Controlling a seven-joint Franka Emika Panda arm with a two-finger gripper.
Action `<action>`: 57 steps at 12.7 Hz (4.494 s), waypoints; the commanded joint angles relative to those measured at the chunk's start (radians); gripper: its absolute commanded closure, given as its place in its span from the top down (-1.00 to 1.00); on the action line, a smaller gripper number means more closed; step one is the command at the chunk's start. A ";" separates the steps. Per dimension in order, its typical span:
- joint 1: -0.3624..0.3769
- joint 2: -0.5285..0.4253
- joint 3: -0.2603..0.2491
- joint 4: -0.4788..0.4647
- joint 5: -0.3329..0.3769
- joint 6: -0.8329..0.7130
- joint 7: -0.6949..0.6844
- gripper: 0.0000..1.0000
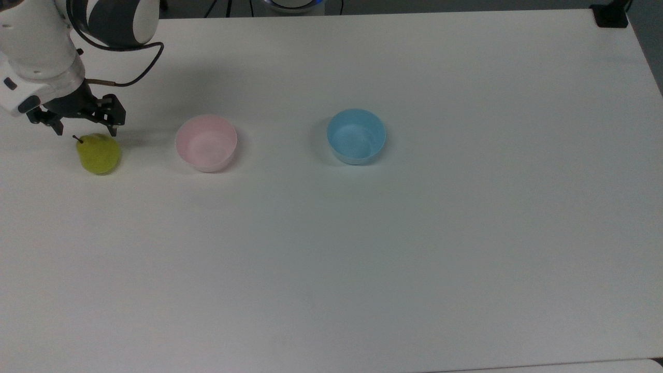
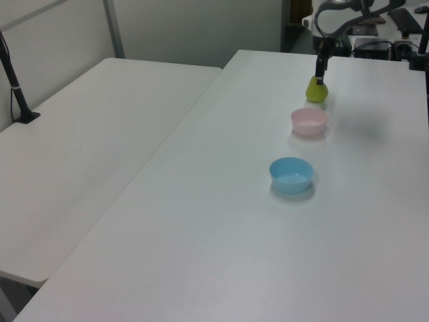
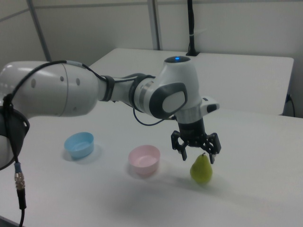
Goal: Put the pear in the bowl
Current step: 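Lower the gripper around the pear and close it, then lift the grasped pear up off the table, then carry the pear over the pink bowl and lower it in, then open the gripper to release the pear and raise it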
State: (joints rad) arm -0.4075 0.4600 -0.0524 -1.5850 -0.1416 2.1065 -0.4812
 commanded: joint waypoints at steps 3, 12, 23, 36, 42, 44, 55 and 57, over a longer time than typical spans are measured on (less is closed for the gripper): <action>-0.005 0.061 0.002 0.013 -0.013 0.096 -0.016 0.81; -0.017 0.008 0.002 -0.003 -0.012 0.046 -0.031 -0.35; 0.127 -0.245 0.019 -0.153 -0.010 -0.175 0.194 -0.35; 0.291 -0.184 0.019 -0.288 -0.012 0.016 0.443 -0.28; 0.291 -0.187 0.019 -0.277 -0.013 0.006 0.444 1.00; 0.296 -0.222 0.019 -0.251 -0.013 -0.058 0.446 1.00; 0.480 -0.451 0.026 -0.112 0.037 -0.368 0.647 1.00; 0.480 -0.469 0.026 -0.110 0.046 -0.407 0.645 1.00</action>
State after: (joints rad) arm 0.0678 0.0297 -0.0228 -1.6804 -0.1210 1.7488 0.1624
